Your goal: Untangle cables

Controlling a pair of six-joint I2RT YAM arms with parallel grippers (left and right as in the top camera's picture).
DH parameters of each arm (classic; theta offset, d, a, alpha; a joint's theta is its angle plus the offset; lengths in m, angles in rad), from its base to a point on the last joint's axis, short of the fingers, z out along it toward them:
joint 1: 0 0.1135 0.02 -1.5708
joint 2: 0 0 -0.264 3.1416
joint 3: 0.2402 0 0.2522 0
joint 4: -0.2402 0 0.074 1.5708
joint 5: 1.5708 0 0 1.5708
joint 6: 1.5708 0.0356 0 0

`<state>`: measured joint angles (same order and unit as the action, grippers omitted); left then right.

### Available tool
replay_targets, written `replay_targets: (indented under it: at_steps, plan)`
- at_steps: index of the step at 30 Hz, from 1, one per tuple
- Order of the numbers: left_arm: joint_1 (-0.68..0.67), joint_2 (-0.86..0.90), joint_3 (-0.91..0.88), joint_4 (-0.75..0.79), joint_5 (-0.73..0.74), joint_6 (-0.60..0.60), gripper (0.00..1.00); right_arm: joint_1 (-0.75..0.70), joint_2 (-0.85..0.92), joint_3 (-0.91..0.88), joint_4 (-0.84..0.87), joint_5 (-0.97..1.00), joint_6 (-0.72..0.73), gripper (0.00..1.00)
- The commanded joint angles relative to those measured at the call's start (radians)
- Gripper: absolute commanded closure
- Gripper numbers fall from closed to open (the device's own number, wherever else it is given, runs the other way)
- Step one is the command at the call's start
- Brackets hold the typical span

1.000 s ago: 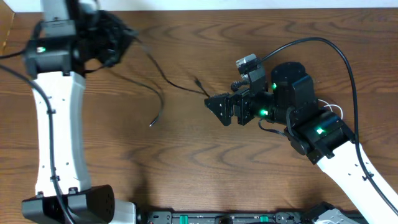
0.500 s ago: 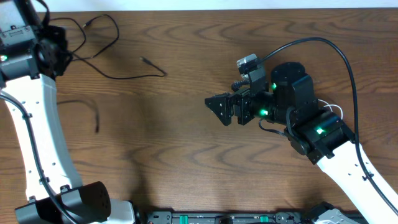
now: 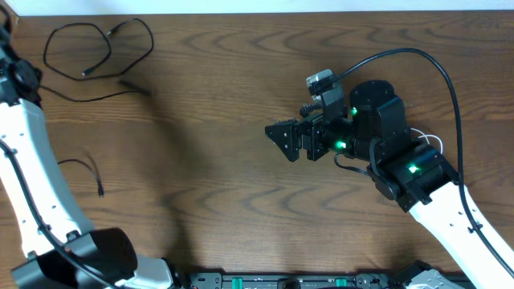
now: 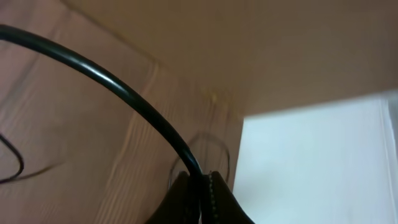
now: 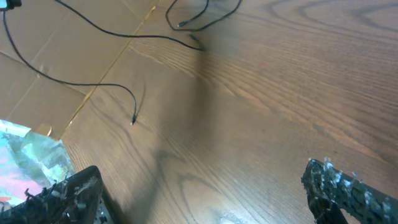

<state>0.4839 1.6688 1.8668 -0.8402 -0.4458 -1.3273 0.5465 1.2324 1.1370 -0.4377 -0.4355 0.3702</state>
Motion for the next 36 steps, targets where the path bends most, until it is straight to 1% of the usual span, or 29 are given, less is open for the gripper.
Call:
replay_targets:
  at_steps: [1,3,7,11,19,25,27,29,32,35,36]
  plan:
    - [0.048,0.043,0.002,0.036,-0.101,0.071,0.92,0.005,-0.002,0.005,-0.001,0.008,-0.008,0.01]
    - [0.069,0.061,0.002,0.047,-0.108,0.121,0.92,0.005,-0.002,0.005,-0.001,0.011,-0.008,0.01]
    - [0.108,0.107,0.002,0.051,-0.135,0.150,0.92,0.005,-0.002,0.005,-0.006,0.011,-0.008,0.01]
    - [0.150,0.165,0.002,0.065,-0.137,0.259,0.92,0.005,-0.002,0.004,-0.008,0.015,-0.008,0.01]
    - [0.216,0.282,0.002,0.059,-0.143,0.421,0.93,0.005,-0.002,0.003,-0.009,0.015,-0.008,0.01]
    - [0.249,0.356,0.002,0.064,-0.142,0.483,0.92,0.005,0.015,0.002,-0.008,0.015,-0.007,0.01]
    - [0.251,0.376,0.002,0.077,-0.134,0.561,0.92,0.005,0.027,0.002,-0.008,0.015,-0.004,0.01]
    - [0.249,0.394,0.002,0.101,-0.096,0.654,0.93,0.005,0.043,0.002,-0.006,0.015,0.015,0.01]
    - [0.250,0.429,0.002,0.132,0.089,0.841,0.92,0.005,0.077,0.002,0.003,0.014,0.046,0.01]
    - [0.250,0.457,0.002,0.135,0.250,0.978,0.92,0.005,0.099,0.002,0.003,0.014,0.063,0.01]
    - [0.249,0.465,0.002,0.134,0.285,1.007,0.92,0.005,0.104,0.002,0.003,0.014,0.063,0.01]
